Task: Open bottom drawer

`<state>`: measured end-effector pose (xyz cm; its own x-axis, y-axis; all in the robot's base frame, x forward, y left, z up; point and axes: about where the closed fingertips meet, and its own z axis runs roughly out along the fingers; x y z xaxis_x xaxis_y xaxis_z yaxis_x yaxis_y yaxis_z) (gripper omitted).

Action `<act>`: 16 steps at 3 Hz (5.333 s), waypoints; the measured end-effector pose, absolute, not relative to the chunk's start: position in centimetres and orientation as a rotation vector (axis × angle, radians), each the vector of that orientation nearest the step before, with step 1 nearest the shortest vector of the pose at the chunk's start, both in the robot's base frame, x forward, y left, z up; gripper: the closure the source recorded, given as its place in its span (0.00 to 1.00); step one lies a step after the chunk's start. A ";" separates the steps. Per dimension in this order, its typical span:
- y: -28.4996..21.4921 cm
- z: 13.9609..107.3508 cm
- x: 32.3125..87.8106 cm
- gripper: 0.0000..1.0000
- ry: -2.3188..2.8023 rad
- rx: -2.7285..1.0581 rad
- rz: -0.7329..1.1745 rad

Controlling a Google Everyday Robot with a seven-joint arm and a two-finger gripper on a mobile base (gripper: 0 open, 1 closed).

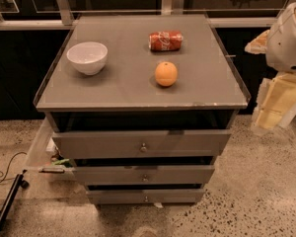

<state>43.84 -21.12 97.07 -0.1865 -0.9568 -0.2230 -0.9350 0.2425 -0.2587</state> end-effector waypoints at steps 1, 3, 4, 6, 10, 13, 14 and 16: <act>-20.3 94.0 42.9 0.00 2.096 -1.793 -0.055; -19.9 82.4 40.0 0.00 1.939 -1.750 0.092; -19.4 75.6 40.3 0.00 1.940 -1.702 0.127; -19.5 70.2 42.0 0.00 1.971 -1.669 0.134; -17.9 46.6 40.5 0.00 1.943 -1.567 0.248; -18.6 39.7 42.7 0.00 1.976 -1.499 0.263; -19.8 35.8 44.7 0.00 1.974 -1.462 0.253; -22.3 31.2 47.9 0.00 1.821 -1.424 0.180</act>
Offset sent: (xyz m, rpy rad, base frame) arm -0.0384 0.0045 -0.1602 0.2669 -0.1091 0.1763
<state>47.93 -22.31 31.21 -0.0464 -0.7532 -0.6561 -0.8674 0.3562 -0.3476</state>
